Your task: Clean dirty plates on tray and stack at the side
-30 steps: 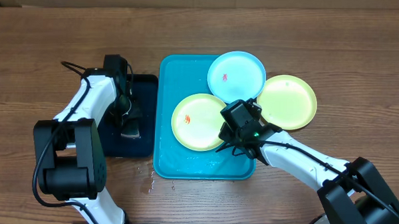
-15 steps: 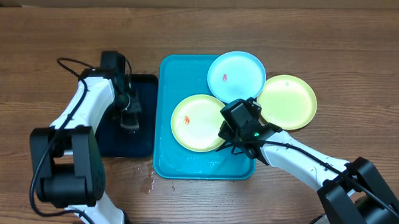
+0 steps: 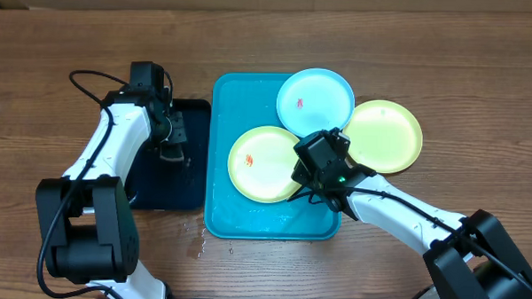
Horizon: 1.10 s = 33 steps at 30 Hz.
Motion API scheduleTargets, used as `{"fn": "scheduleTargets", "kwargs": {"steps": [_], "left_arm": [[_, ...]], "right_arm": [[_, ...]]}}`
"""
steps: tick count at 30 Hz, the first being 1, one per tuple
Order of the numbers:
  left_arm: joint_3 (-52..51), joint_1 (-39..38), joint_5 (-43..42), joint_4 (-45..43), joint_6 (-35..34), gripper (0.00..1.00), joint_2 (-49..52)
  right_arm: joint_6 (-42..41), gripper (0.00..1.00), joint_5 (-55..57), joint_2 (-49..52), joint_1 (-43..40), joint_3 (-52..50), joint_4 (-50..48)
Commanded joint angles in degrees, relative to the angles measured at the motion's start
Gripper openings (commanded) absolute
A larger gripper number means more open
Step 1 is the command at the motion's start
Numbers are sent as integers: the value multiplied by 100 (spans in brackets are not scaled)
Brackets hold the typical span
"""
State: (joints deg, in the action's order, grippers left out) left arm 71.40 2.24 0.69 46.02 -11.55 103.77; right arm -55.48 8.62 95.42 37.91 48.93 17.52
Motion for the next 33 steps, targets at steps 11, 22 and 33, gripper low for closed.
{"fn": "scheduleTargets", "kwargs": {"steps": [11, 22, 33], "left_arm": [[-299, -44, 15, -31, 129, 29, 39], [-393, -44, 225, -190, 131, 19, 52], [-800, -39, -345, -752, 393, 22, 79]], "right_arm": [[-7, 28, 155, 212, -4, 85, -181], [-7, 27, 114, 212, -4, 85, -181], [-4, 27, 79, 212, -4, 85, -184]]}}
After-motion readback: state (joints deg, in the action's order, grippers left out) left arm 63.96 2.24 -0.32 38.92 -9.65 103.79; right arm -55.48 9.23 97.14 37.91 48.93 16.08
